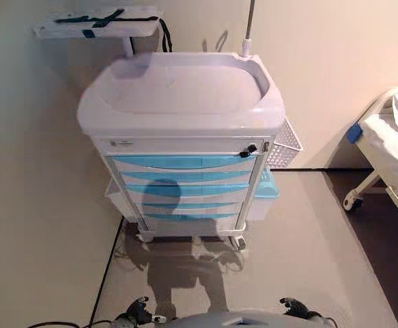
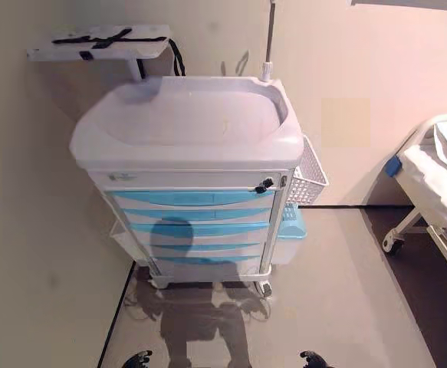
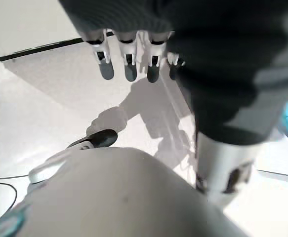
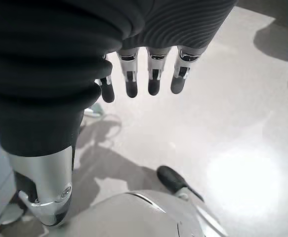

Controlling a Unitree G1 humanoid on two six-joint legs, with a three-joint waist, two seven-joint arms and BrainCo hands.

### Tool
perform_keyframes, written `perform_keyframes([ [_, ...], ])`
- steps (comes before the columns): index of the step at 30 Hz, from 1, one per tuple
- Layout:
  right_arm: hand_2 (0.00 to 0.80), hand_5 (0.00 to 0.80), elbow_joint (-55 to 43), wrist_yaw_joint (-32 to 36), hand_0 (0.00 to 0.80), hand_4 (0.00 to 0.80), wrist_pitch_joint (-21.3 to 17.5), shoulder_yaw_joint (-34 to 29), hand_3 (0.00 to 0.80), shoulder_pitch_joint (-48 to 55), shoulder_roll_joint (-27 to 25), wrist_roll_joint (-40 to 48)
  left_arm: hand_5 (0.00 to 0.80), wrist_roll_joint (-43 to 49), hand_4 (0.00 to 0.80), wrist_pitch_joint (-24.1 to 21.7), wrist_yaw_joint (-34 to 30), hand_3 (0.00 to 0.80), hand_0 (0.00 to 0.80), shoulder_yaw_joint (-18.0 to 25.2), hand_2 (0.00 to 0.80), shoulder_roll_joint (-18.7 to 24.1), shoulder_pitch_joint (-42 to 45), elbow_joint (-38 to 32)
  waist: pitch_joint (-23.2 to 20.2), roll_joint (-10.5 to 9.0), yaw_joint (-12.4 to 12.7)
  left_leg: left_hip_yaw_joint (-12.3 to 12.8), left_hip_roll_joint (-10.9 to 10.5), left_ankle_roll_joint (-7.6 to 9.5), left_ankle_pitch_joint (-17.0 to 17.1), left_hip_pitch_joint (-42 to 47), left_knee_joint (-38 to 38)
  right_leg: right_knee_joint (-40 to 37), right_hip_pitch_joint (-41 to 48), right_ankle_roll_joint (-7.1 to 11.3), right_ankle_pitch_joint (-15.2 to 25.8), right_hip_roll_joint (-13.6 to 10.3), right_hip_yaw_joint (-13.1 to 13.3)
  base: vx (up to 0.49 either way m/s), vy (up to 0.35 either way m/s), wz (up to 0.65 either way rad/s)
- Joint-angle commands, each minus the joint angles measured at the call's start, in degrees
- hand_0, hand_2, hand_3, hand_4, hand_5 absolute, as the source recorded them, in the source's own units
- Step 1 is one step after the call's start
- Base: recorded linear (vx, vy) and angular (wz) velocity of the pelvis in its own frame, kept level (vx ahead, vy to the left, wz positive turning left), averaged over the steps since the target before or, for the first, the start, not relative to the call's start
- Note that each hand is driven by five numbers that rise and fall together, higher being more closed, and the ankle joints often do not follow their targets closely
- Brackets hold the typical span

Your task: Open the drawer and pick up the medicine

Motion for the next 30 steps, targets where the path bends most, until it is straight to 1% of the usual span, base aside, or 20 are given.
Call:
perform_keyframes([
  [1, 0.0, 0.0, -0.4, -0.5, 0.0, 0.0, -0.6, 2.1, 0.0, -3.6, 0.4, 0.3, 0.0, 0.1, 0.0, -1.3, 1.0, 0.0, 0.0, 0.1, 0.0, 0.5, -4.4, 1.1, 1.4, -2.92, 0.5, 1.7, -2.5, 1.93, -3.9, -0.2, 1.5, 1.3, -3.0, 5.51, 1.7, -4.3, -2.2, 0.0, 0.0, 0.0],
  [4, 0.0, 0.0, -0.6, -0.9, 0.0, 0.0, -0.7, 1.8, 0.0, -3.6, 0.3, 0.5, 0.0, -1.0, 0.0, -1.8, 1.0, 0.0, 0.0, 0.2, 0.0, 0.5, -4.6, -0.9, 2.0, -2.88, 0.6, 1.6, -2.4, 1.85, -3.6, -0.6, 1.2, 1.1, -3.4, 5.61, 2.0, -4.3, -2.5, 0.0, 0.0, 0.0],
  [7, 0.0, 0.0, -0.7, -1.0, 0.0, 0.0, -0.8, 1.8, 0.0, -3.6, 0.3, 0.6, 0.0, -1.6, 0.0, -1.6, 1.0, 0.0, 0.0, 0.5, 0.0, 0.3, -4.6, -0.5, 2.2, -2.82, 0.5, 1.6, -2.4, 1.84, -3.5, -0.6, 0.9, 1.1, -3.6, 5.66, 2.0, -4.3, -2.5, 0.0, 0.0, 0.0],
  [10, 0.0, 0.0, -1.1, -1.1, 0.0, 0.0, -0.9, 1.6, 0.0, -3.4, 0.1, 0.6, 0.0, -2.7, 0.0, -1.8, 1.2, 0.0, 0.0, 1.2, 0.0, 0.3, -4.6, -0.8, 2.4, -2.84, 0.5, 1.6, -2.5, 1.92, -3.7, -0.6, 0.8, 1.1, -3.5, 5.76, 1.9, -4.4, -2.4, 0.035, 0.012, 0.02],
  [13, 0.0, 0.0, -0.8, -1.5, 0.0, 0.0, -1.0, 1.3, 0.0, -3.6, 0.0, 0.8, 0.0, -5.5, 0.0, -2.3, 1.3, 0.0, 0.0, 2.3, 0.0, 0.1, -4.8, -2.6, 3.3, -2.63, 0.4, 1.7, -2.8, 2.23, -4.2, -1.0, 1.5, 2.2, -4.0, 5.83, 1.6, -4.9, -2.3, -0.001, 0.023, 0.0],
  [17, 0.0, 0.0, -1.2, -1.8, 0.0, 0.0, -1.0, 1.3, 0.0, -4.0, -0.5, 0.7, 0.0, -6.8, 0.0, -2.7, 1.5, 0.0, 0.0, 2.4, 0.0, 0.2, -5.4, -4.7, 4.5, -2.38, 0.2, 1.8, -3.3, 2.65, -4.4, -1.6, 2.0, 3.8, -5.3, 5.92, 1.5, -5.4, -1.7, -0.021, 0.031, -0.01],
  [23, 0.0, 0.0, -1.3, -2.2, 0.0, 0.0, -0.9, 1.2, 0.0, -3.9, -0.8, 0.7, 0.0, -8.7, 0.0, -3.2, 1.8, 0.0, 0.0, 2.3, 0.0, 0.0, -6.1, -6.3, 5.2, -1.82, -0.2, 1.9, -3.6, 2.75, -3.5, -1.4, 0.1, 4.3, -6.3, 6.26, 1.6, -5.9, -1.8, -0.006, 0.028, -0.01],
  [25, 0.0, 0.0, -1.5, -2.7, 0.0, 0.0, -0.9, 0.8, 0.0, -3.9, -0.9, 1.0, 0.0, -11.5, 0.0, -3.5, 2.2, 0.0, 0.0, 2.9, 0.0, -0.1, -6.7, -8.3, 6.1, -1.65, -0.7, 1.7, -3.6, 2.67, -3.4, -1.9, 0.0, 5.2, -7.5, 6.41, 1.7, -6.3, -2.2, -0.046, 0.033, 0.01],
  [26, 0.0, 0.0, -1.5, -2.7, 0.0, 0.0, -0.9, 0.8, 0.0, -3.9, -0.9, 1.0, 0.0, -11.5, 0.0, -3.5, 2.2, 0.0, 0.0, 2.9, 0.0, -0.1, -6.7, -8.3, 6.1, -1.65, -0.7, 1.7, -3.6, 2.67, -3.4, -1.9, 0.0, 5.2, -7.5, 6.41, 1.7, -6.3, -2.2, -0.072, 0.052, 0.03],
  [27, 0.0, 0.0, -1.5, -3.0, 0.0, 0.0, -0.8, 0.7, 0.0, -4.2, -1.1, 1.2, 0.0, -13.1, 0.0, -3.8, 2.5, 0.0, 0.0, 2.9, 0.0, -0.1, -7.2, -10.5, 6.9, -1.43, -0.9, 1.8, -3.8, 2.79, -3.2, -2.3, 0.0, 5.9, -8.6, 6.47, 1.9, -6.5, -2.2, -0.048, 0.046, 0.04],
  [30, 0.0, 0.0, -1.4, -3.2, 0.0, 0.0, -0.6, 0.9, 0.0, -4.6, -1.3, 1.0, 0.0, -14.8, 0.0, -4.2, 2.8, 0.0, 0.0, 2.7, 0.0, -0.2, -7.7, -12.8, 8.0, -1.1, -0.8, 2.0, -4.1, 3.16, -3.1, -2.6, 0.0, 6.3, -9.2, 6.57, 2.2, -6.9, -1.7, -0.029, 0.043, -0.01],
])
